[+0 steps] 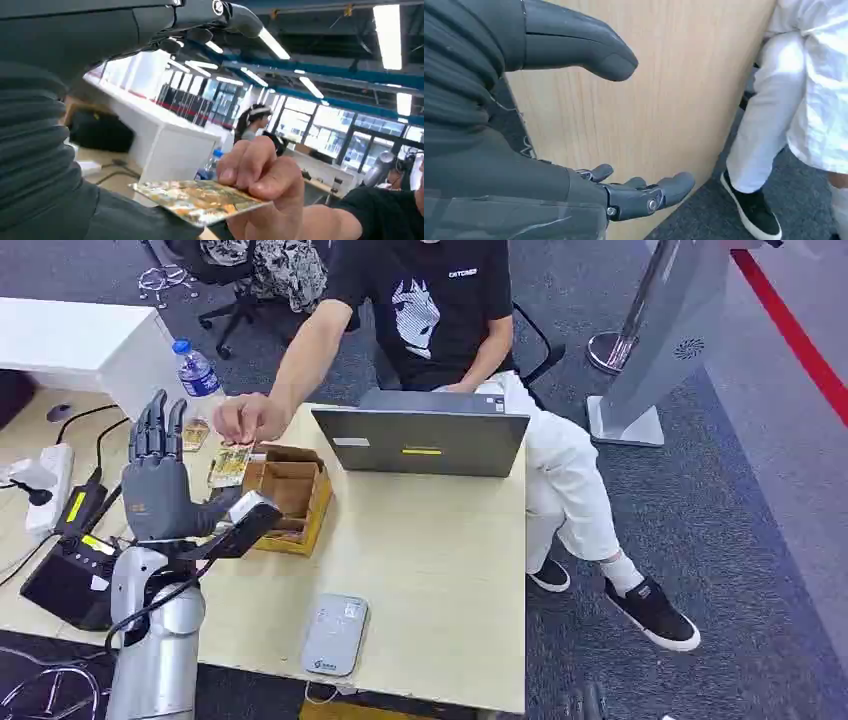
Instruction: Pass the card to the sensor for recognition and then transmit it.
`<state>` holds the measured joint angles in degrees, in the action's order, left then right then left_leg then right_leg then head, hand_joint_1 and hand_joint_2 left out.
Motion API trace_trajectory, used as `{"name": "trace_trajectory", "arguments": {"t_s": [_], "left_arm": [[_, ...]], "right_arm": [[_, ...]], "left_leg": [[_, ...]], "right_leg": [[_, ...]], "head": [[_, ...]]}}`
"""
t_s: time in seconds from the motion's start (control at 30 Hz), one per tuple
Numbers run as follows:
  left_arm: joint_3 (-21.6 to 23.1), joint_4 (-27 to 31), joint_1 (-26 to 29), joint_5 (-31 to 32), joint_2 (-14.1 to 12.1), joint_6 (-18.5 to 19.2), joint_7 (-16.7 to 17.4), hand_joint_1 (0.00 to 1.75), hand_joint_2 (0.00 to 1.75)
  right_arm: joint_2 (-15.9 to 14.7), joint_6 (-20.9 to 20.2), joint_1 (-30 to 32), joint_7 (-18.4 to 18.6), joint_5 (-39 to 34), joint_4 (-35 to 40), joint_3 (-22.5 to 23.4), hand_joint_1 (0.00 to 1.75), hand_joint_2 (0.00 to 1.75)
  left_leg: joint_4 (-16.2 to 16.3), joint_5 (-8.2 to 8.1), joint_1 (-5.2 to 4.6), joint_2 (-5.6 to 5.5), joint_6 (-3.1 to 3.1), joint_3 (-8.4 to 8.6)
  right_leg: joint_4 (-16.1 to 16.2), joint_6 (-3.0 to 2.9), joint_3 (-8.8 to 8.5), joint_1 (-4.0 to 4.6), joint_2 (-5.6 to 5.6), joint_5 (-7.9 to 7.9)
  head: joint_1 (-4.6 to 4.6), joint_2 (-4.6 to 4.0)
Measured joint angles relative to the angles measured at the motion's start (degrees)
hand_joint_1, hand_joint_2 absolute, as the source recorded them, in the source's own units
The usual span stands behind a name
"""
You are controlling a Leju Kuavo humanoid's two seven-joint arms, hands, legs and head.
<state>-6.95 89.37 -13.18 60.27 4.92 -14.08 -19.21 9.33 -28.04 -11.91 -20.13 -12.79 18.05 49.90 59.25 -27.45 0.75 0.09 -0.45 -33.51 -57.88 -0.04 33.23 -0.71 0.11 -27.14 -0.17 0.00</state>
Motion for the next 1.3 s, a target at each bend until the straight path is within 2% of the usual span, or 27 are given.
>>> {"name": "trace_trajectory", "arguments": {"t_s": [0.03, 0.07, 0.1, 0.17, 0.23, 0.27, 0.37, 0.63, 0.73, 0.9, 0.97, 1.13, 1.2, 1.3], "left_arm": [[0.7, 0.0, -0.1, 1.7, -0.2, -0.7, 0.2, 0.03, 1.75], [1.3, -0.1, -0.3, 3.1, -0.3, -1.1, 0.5, 0.58, 1.75], [1.7, -0.2, -0.4, 3.6, -0.5, -1.3, 0.6, 1.68, 1.75], [2.2, -0.3, -0.4, 4.2, -0.6, -1.4, 0.7, 1.75, 1.75], [2.6, -0.5, -0.4, 4.6, -0.9, -1.5, 0.8, 1.75, 1.75], [2.7, -0.7, -0.4, 4.6, -0.9, -1.5, 0.8, 1.69, 1.75], [2.9, -1.0, -0.4, 4.8, -1.0, -1.5, 0.9, 1.75, 1.75], [3.0, -1.2, -0.4, 5.0, -1.0, -1.6, 0.9, 1.75, 1.75], [3.6, -1.3, -0.4, 3.9, -1.2, -1.3, -0.4, 1.75, 1.75], [5.5, -1.6, 0.5, -0.6, -2.3, 2.0, -4.4, 1.75, 1.75], [7.4, -1.6, 1.4, -1.1, -3.4, 3.0, -5.8, 1.75, 1.75], [11.7, -1.7, 2.7, -1.5, -5.7, 4.3, -6.7, 1.75, 1.75], [15.0, -1.7, 3.2, -2.0, -7.4, 5.9, -6.8, 1.75, 1.75], [20.9, -2.2, 3.7, -4.6, -11.6, 8.9, -6.8, 1.75, 1.75]], "right_arm": [[0.0, 0.0, 0.0, 0.1, 0.0, 0.0, -0.3, 0.0, 1.75], [0.0, 0.1, 0.0, 0.2, -0.2, -0.1, -0.7, 0.0, 1.75], [0.0, 0.1, 0.0, 0.2, -0.4, -0.1, -0.9, 0.0, 1.75], [0.0, 0.3, 0.0, 0.2, -0.6, -0.1, -1.0, 0.0, 1.75], [0.0, 0.3, 0.0, 0.2, -0.6, -0.2, -1.3, 0.0, 1.75], [0.0, 0.3, 0.0, 0.2, -0.6, -0.2, -1.4, 0.0, 1.75], [0.0, 0.5, 0.0, 0.2, -0.7, -0.2, -1.6, 0.0, 1.75], [0.0, 0.7, 0.0, 0.2, -0.7, -0.4, -2.1, 0.0, 1.75], [0.0, 1.0, 0.0, 0.2, -1.0, -0.4, -2.2, 0.0, 1.75], [0.0, 1.1, 0.0, 0.2, -1.7, -0.5, -2.4, 0.0, 1.75], [0.0, 1.1, 0.0, 0.2, -2.1, -0.5, -2.5, 0.0, 1.75], [0.0, 1.0, 0.0, 0.3, -2.9, -0.5, -3.0, 0.0, 1.75], [-0.1, 1.0, 0.0, 0.3, -3.3, -0.5, -3.4, 0.0, 1.75], [-0.4, 1.0, 0.0, 0.5, -4.1, -0.5, -3.9, 0.0, 1.75]], "left_leg": [[0.0, 0.0, 0.0, 0.0, 0.0, 0.0], [0.0, 0.0, 0.0, 0.0, 0.0, 0.0], [0.0, 0.0, 0.0, 0.0, 0.0, 0.0], [0.0, 0.0, 0.0, 0.01, 0.0, 0.0], [0.0, 0.0, 0.0, 0.0, 0.0, 0.0], [0.0, 0.0, 0.0, 0.0, 0.0, 0.0], [0.0, 0.0, 0.0, 0.01, 0.0, -0.01], [0.0, 0.0, 0.0, 0.0, 0.0, -0.02], [0.0, 0.0, 0.0, 0.0, 0.0, -0.02], [0.0, 0.0, 0.0, 0.0, 0.0, -0.02], [0.0, 0.0, 0.0, 0.01, 0.0, -0.02], [0.0, 0.0, 0.0, 0.0, 0.0, -0.02], [0.0, 0.0, 0.0, 0.0, 0.0, -0.03], [0.0, 0.0, 0.0, 0.01, 0.0, -0.02]], "right_leg": [[0.0, 0.0, 0.0, 0.0, 0.0, 0.0], [0.0, 0.0, 0.0, 0.0, 0.0, 0.0], [0.0, 0.0, 0.0, 0.0, 0.0, 0.0], [0.0, 0.0, 0.0, 0.0, 0.01, 0.0], [0.0, 0.0, 0.01, 0.0, 0.01, 0.0], [0.0, 0.0, 0.01, 0.0, 0.01, 0.0], [0.0, 0.0, 0.01, 0.0, 0.01, 0.0], [0.0, 0.0, 0.02, 0.0, 0.01, 0.0], [0.0, 0.0, 0.01, 0.0, 0.01, 0.0], [0.0, 0.0, 0.01, 0.0, 0.01, 0.0], [0.0, 0.0, 0.01, 0.0, 0.01, 0.0], [0.0, 0.0, 0.02, 0.0, 0.0, 0.0], [0.0, 0.0, 0.02, 0.0, 0.01, 0.0], [0.0, 0.0, 0.02, 0.0, 0.02, 0.0]], "head": [[0.0, 0.0], [0.0, 0.0], [0.0, 0.0], [0.0, 0.0], [0.0, 0.0], [0.0, 0.0], [-0.02, 0.0], [-0.02, 0.0], [0.0, 0.0], [0.0, 0.0], [-0.02, 0.0], [0.0, 0.0], [-0.02, 0.0], [0.0, 0.0]]}}
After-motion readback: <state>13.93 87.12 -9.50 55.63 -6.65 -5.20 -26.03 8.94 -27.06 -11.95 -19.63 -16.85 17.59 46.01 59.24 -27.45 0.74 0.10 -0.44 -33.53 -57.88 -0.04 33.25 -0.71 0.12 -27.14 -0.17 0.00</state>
